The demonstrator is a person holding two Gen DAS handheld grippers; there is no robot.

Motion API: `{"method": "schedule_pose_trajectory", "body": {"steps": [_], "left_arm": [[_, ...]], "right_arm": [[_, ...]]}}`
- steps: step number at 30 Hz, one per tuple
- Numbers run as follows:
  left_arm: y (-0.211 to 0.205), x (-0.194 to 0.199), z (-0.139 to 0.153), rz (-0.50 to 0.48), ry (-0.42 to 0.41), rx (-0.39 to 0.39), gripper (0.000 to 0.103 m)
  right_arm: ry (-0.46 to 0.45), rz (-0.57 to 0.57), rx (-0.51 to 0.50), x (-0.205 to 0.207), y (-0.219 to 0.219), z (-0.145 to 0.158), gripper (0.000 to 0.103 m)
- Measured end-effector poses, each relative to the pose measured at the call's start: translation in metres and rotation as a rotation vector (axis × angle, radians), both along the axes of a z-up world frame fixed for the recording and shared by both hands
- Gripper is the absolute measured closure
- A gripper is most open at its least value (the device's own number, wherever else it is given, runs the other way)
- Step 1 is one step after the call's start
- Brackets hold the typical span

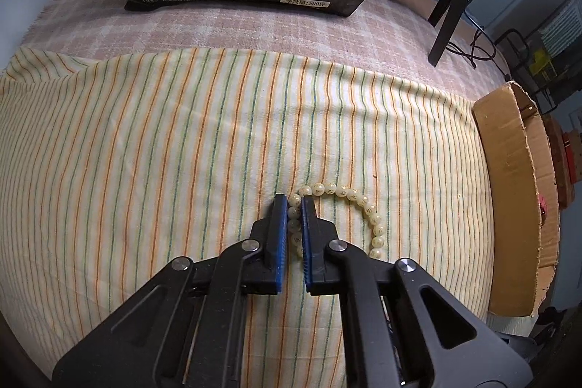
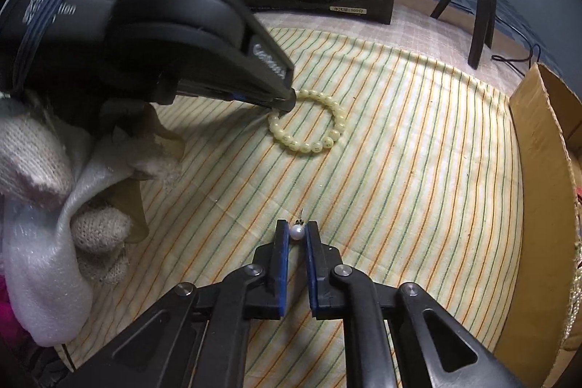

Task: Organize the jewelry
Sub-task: 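Carry bracelet and earring over the box with both tools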

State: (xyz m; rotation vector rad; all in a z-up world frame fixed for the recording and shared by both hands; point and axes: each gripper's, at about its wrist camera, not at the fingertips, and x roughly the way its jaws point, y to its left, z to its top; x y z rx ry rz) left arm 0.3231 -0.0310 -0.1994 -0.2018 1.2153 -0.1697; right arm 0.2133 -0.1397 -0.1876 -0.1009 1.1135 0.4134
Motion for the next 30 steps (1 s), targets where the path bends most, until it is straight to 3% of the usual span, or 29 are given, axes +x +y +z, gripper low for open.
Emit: {"method": "schedule_pose_trajectory", "body": {"steps": [11, 30], "left_arm": [[0.015, -0.012, 0.027, 0.023, -0.04, -0.041, 0.098], [-0.011, -0.062, 0.123, -0.047, -0.227, -0.155, 0.098]], "right_arm": [[-0.023, -0.019, 0.045, 0.005, -0.015, 0.018, 0.097], [-0.135, -0.081, 0.102, -0.024, -0.071, 0.081, 0.097]]}}
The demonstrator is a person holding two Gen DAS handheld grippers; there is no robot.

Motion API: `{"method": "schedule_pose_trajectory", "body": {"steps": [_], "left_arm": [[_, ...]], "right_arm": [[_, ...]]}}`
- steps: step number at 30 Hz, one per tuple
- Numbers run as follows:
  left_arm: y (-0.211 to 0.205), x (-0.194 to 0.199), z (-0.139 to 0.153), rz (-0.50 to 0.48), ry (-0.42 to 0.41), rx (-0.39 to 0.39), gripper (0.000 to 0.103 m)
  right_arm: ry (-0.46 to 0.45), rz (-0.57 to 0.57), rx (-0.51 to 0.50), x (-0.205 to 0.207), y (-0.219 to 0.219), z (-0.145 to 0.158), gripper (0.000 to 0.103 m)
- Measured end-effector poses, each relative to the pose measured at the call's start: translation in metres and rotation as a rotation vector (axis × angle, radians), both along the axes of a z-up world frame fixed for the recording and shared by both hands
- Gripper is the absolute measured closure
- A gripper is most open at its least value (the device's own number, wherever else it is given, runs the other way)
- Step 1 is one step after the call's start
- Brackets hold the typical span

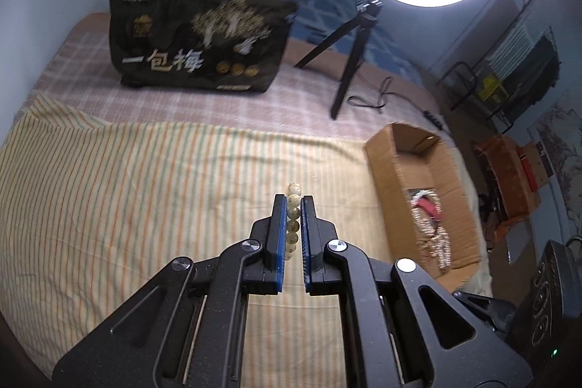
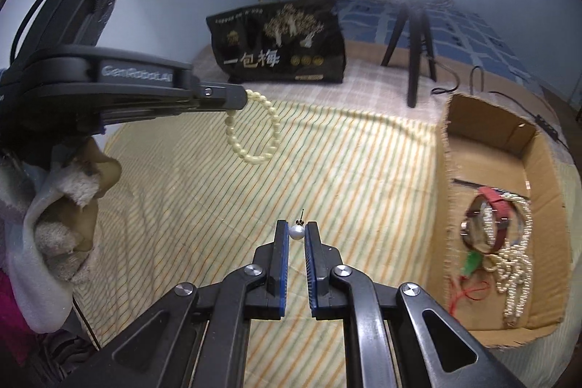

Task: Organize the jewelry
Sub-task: 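Carry bracelet and earring over the box with both tools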

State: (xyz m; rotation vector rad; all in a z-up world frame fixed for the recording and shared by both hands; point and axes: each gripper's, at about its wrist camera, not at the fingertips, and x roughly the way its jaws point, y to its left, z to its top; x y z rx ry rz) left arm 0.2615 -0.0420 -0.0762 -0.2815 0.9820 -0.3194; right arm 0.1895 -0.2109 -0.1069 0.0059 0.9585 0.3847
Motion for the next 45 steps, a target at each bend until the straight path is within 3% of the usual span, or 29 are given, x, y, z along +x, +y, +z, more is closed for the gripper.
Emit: {"method": "schedule_pose_trajectory", "body": {"steps": [20, 27, 45], "left_arm": [[-0.092, -0.029, 0.03, -0.145, -0.088, -0.04, 0.098], [-0.124, -0.023, 0.028, -0.175, -0.095, -0.056, 0.098], [-0.173, 0.0, 0.007, -0.184, -0.071, -0.078, 0.098]], "right_arm": [[-0.082, -0.244, 0.071, 0.006, -0.127, 0.047, 0.097], [-0.067, -0.32, 0.099, 0.018, -0.164, 0.042, 0.097], [-0.024, -0.395, 0.108, 0.056, -0.196, 0.018, 0.097]]}}
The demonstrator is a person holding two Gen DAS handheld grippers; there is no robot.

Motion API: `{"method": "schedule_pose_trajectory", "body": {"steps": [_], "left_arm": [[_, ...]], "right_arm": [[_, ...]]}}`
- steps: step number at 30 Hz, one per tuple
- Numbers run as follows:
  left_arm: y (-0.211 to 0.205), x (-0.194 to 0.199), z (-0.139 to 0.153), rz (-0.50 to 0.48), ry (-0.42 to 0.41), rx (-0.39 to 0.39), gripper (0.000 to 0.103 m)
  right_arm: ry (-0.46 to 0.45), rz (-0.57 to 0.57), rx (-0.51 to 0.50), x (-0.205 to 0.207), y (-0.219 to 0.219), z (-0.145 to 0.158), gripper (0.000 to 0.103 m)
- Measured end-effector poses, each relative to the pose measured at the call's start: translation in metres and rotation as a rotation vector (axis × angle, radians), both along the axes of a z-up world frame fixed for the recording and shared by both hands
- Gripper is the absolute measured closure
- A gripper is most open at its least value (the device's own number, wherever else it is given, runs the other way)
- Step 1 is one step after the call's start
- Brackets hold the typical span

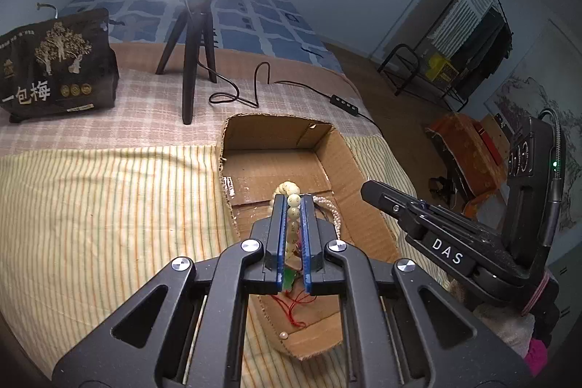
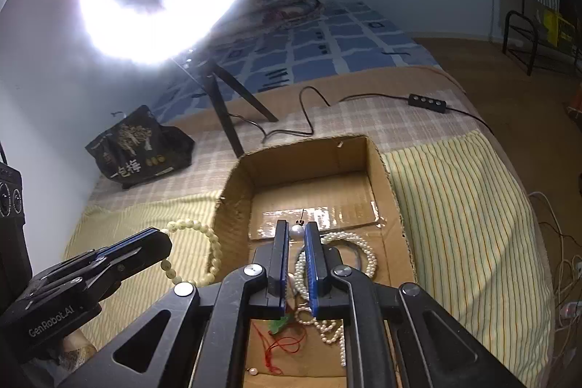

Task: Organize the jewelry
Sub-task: 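Carry bracelet and earring over the box with both tools, then open both tools to drop bracelet and earring into the box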

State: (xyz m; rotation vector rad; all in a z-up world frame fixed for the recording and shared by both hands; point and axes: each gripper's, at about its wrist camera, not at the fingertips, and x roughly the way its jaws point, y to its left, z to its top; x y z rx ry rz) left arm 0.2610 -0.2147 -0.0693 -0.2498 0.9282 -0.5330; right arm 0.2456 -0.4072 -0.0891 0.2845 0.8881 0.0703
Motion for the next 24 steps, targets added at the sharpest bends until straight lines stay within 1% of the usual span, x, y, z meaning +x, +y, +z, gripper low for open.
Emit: {"method": "schedule_pose_trajectory", "body": {"steps": [6, 13, 16, 18, 19, 20, 21, 22, 23, 24], "left_arm": [[-0.013, 0.003, -0.008, -0.014, -0.006, 0.038, 0.098], [-0.016, 0.001, -0.01, -0.021, -0.009, 0.046, 0.098], [-0.016, -0.001, -0.01, -0.023, -0.014, 0.059, 0.098], [-0.016, -0.001, -0.01, -0.023, -0.018, 0.063, 0.098], [-0.015, -0.002, -0.009, -0.02, -0.023, 0.066, 0.098], [-0.014, -0.002, -0.008, -0.017, -0.028, 0.069, 0.098], [-0.014, -0.002, -0.007, -0.02, -0.03, 0.069, 0.098], [-0.013, -0.002, -0.007, -0.024, -0.03, 0.068, 0.098], [-0.013, -0.003, -0.006, -0.023, -0.03, 0.071, 0.097], [-0.012, -0.003, -0.006, -0.021, -0.03, 0.075, 0.089]], "right_arm": [[0.02, -0.024, 0.002, 0.002, -0.01, -0.008, 0.097], [0.026, -0.043, 0.014, 0.0, -0.02, -0.01, 0.097], [0.026, -0.041, 0.013, 0.0, -0.02, -0.009, 0.095], [0.025, -0.044, 0.011, 0.0, -0.021, -0.009, 0.088], [0.022, -0.045, 0.012, -0.001, -0.021, -0.008, 0.077], [0.019, -0.047, 0.011, 0.0, -0.02, -0.008, 0.069], [0.014, -0.056, 0.009, -0.001, -0.021, -0.007, 0.066], [0.015, -0.063, 0.007, -0.001, -0.021, -0.006, 0.058], [0.014, -0.071, 0.005, -0.001, -0.021, -0.005, 0.049], [0.01, -0.079, 0.001, -0.002, -0.021, -0.005, 0.043]]}}
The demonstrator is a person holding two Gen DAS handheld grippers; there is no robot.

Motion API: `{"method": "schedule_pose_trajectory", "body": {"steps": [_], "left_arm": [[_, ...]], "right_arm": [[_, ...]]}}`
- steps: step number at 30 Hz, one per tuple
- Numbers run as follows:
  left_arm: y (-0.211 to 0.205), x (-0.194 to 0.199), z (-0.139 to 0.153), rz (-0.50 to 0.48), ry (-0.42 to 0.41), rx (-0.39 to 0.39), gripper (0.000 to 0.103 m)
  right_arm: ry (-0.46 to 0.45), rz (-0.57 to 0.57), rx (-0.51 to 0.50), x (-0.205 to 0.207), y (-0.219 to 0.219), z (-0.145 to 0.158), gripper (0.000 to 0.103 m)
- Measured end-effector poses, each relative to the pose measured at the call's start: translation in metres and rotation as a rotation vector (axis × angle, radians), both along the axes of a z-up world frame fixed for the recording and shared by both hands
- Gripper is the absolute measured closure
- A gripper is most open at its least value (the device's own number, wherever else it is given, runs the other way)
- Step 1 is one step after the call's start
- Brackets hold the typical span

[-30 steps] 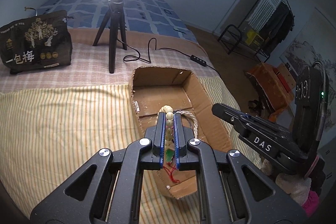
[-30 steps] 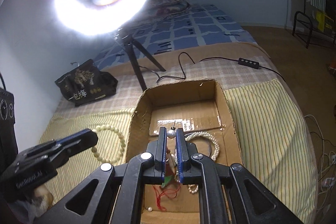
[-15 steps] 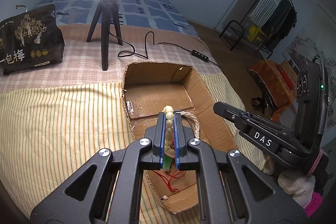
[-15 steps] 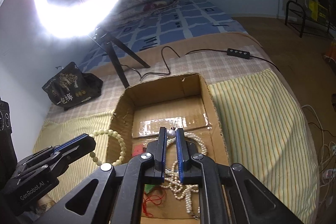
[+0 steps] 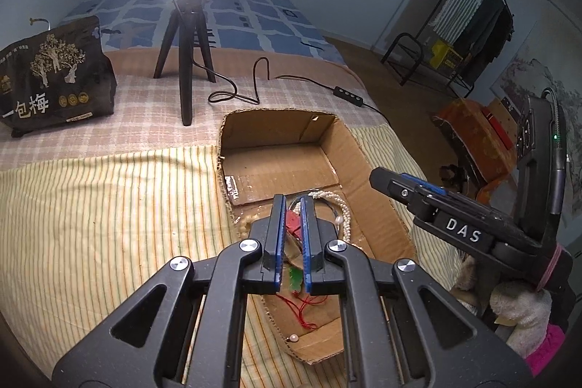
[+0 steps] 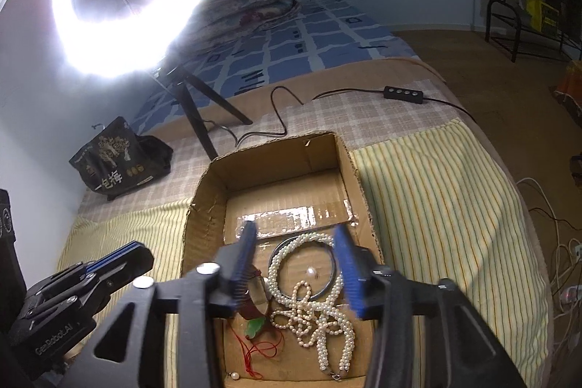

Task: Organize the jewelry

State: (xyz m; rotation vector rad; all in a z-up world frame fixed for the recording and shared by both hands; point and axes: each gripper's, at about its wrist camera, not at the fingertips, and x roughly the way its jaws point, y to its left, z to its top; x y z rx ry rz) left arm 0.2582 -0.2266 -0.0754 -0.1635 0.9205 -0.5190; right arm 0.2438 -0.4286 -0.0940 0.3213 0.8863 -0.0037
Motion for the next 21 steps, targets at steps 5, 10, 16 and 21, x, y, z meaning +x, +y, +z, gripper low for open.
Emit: {"method": "schedule_pose_trajectory", "body": {"steps": [5, 10, 16, 21], "left_arm": [[0.003, -0.004, 0.004, 0.004, -0.025, 0.01, 0.058], [0.001, -0.009, 0.006, -0.009, -0.034, 0.032, 0.058], [0.003, -0.019, 0.013, -0.017, -0.065, 0.052, 0.046], [0.01, -0.029, 0.022, -0.013, -0.091, 0.065, 0.046]], "right_arm": [[-0.024, -0.032, -0.019, -0.003, 0.0, 0.006, 0.018], [-0.031, -0.044, -0.027, -0.005, 0.001, 0.011, 0.011], [-0.032, -0.041, -0.055, -0.011, 0.006, 0.016, 0.011], [-0.05, -0.042, -0.076, -0.019, 0.01, 0.025, 0.011]]}}
